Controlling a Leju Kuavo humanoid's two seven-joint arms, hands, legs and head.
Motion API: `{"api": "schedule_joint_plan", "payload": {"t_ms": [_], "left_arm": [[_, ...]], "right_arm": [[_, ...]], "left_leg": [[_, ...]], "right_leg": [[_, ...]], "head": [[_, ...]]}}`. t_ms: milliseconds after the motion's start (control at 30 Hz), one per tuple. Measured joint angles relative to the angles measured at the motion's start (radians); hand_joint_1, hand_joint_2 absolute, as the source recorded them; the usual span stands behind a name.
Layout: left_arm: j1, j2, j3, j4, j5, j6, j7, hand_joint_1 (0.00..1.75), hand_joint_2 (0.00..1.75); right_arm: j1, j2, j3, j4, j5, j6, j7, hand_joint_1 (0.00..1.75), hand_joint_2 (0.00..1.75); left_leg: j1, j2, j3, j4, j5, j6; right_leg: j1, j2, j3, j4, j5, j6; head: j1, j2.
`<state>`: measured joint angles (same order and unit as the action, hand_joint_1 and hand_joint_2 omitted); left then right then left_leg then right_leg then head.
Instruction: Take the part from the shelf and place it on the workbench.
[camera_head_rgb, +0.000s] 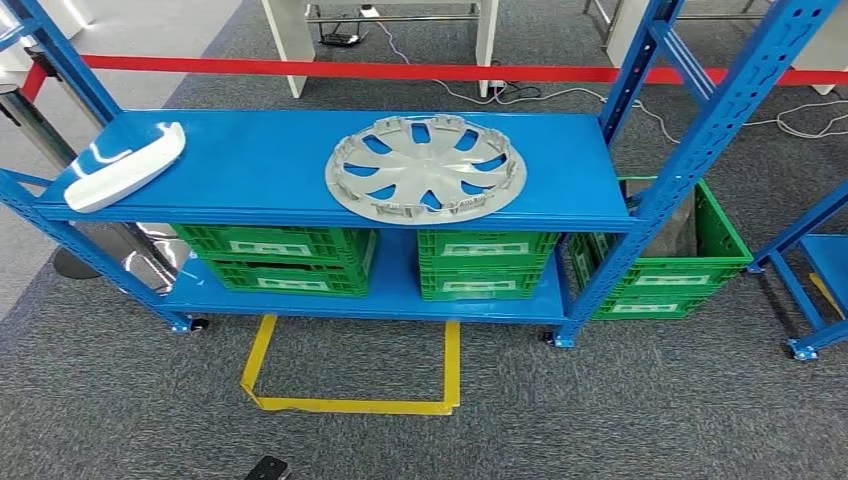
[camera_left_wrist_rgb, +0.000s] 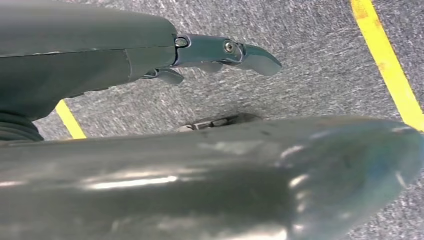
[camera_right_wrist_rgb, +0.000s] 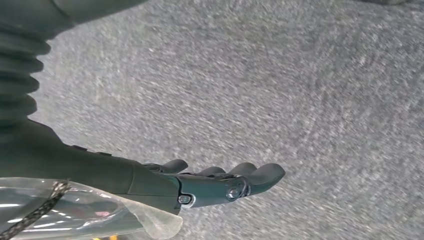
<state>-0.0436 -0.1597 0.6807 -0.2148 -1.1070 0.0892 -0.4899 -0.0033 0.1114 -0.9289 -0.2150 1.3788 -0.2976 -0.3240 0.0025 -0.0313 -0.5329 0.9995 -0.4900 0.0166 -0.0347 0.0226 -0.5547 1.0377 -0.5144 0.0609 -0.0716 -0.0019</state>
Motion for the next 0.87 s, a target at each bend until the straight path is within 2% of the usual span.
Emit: {"api": "schedule_joint_plan", "payload": {"t_ms": [67, 133, 200, 233, 300, 333, 367, 400, 467, 500, 533, 633, 867], "left_arm": [[-0.001, 0.001, 0.0, 0.0, 0.0, 0.0, 0.001, 0.0, 0.0], [0.0, 0.001, 0.0, 0.0, -0.001, 0.001, 0.001, 0.0, 0.0], [-0.001, 0.002, 0.001, 0.0, -0.002, 0.001, 0.001, 0.0, 0.0], [-0.002, 0.002, 0.001, 0.0, -0.002, 0.001, 0.001, 0.0, 0.0], [-0.002, 0.002, 0.002, 0.0, -0.002, 0.002, 0.002, 0.0, 0.0], [-0.001, 0.002, 0.002, 0.0, -0.002, 0.002, 0.002, 0.0, 0.0], [0.0, 0.002, 0.003, 0.0, -0.002, 0.002, 0.002, 0.0, 0.0], [0.002, 0.002, 0.004, 0.0, -0.002, 0.002, 0.002, 0.0, 0.0], [0.002, 0.002, 0.005, 0.0, -0.001, 0.004, 0.002, 0.0, 0.0], [0.001, 0.003, 0.006, 0.0, -0.001, 0.005, 0.002, 0.0, 0.0], [0.001, 0.003, 0.006, 0.0, -0.001, 0.006, 0.002, 0.0, 0.0], [0.003, 0.002, 0.008, 0.0, 0.0, 0.008, 0.002, 0.0, 0.0], [0.003, 0.0, 0.015, 0.0, 0.0, 0.009, 0.002, 0.0, 0.0]], "right_arm": [[0.0, 0.001, 0.0, 0.0, 0.0, 0.0, -0.001, 0.0, 1.75], [0.001, 0.001, 0.0, 0.0, 0.001, 0.0, -0.001, 0.0, 1.75], [0.001, 0.001, 0.0, 0.0, 0.001, -0.001, -0.002, 0.0, 1.75], [0.001, 0.001, 0.0, 0.0, 0.001, -0.001, -0.002, 0.0, 1.75], [0.002, 0.001, -0.001, 0.0, 0.0, -0.001, -0.002, 0.0, 0.87], [0.002, 0.001, -0.002, 0.0, 0.0, -0.001, -0.002, 0.0, 0.44], [0.002, 0.001, -0.002, 0.0, 0.0, -0.002, -0.002, 0.0, 0.0], [0.001, 0.001, -0.002, 0.0, 0.0, -0.003, -0.001, 0.0, 0.0], [-0.001, 0.002, -0.002, 0.0, 0.0, -0.008, 0.001, 0.0, 0.0], [-0.002, 0.002, -0.003, 0.0, 0.0, -0.01, 0.003, 0.0, 0.0], [-0.002, 0.003, -0.003, 0.0, 0.0, -0.011, 0.005, 0.0, 0.0], [-0.002, 0.002, -0.003, 0.0, 0.0, -0.014, 0.007, 0.0, 0.0], [-0.002, 0.002, -0.003, 0.0, 0.0, -0.014, 0.007, 0.0, 0.0]], "left_leg": [[-0.001, -0.008, -0.007, 0.008, -0.003, -0.013], [0.002, -0.007, -0.009, 0.013, -0.006, -0.021], [0.004, 0.006, -0.032, 0.066, -0.043, -0.03], [0.005, 0.014, -0.056, 0.123, -0.075, -0.034], [0.007, 0.019, -0.115, 0.254, -0.133, -0.038], [0.007, 0.019, -0.131, 0.29, -0.14, -0.038], [0.007, 0.019, -0.13, 0.288, -0.127, -0.036], [0.007, 0.02, -0.109, 0.245, -0.096, -0.033], [0.003, 0.025, -0.044, 0.108, -0.03, -0.019], [0.0, 0.028, -0.018, 0.053, -0.012, -0.013], [-0.002, 0.03, -0.005, 0.02, -0.006, -0.014], [-0.003, 0.029, -0.003, 0.004, -0.007, -0.028], [-0.006, 0.029, -0.003, 0.004, -0.008, -0.017]], "right_leg": [[0.005, 0.004, 0.012, -0.015, -0.005, -0.021], [0.005, -0.007, 0.012, -0.014, -0.002, -0.04], [0.004, -0.018, 0.012, -0.016, 0.0, -0.052], [0.005, -0.025, 0.011, -0.016, 0.0, -0.056], [0.007, -0.039, 0.009, -0.016, -0.002, -0.06], [0.008, -0.044, 0.009, -0.016, -0.002, -0.061], [0.009, -0.048, 0.009, -0.016, -0.003, -0.061], [0.01, -0.05, 0.011, -0.016, -0.003, -0.061], [0.011, -0.054, 0.013, -0.015, -0.004, -0.058], [0.013, -0.055, 0.012, -0.015, -0.004, -0.055], [0.014, -0.056, 0.011, -0.013, -0.006, -0.053], [0.016, -0.055, 0.009, -0.014, -0.006, -0.055], [0.013, -0.054, 0.017, -0.033, 0.005, -0.041]], "head": [[0.001, 0.0], [-0.001, 0.0], [-0.006, 0.0], [-0.009, 0.0], [-0.011, 0.0], [-0.011, 0.0], [-0.011, 0.0], [-0.011, 0.0], [-0.011, 0.0], [-0.011, 0.0], [-0.01, 0.0], [-0.008, 0.0], [-0.008, 0.0]]}}
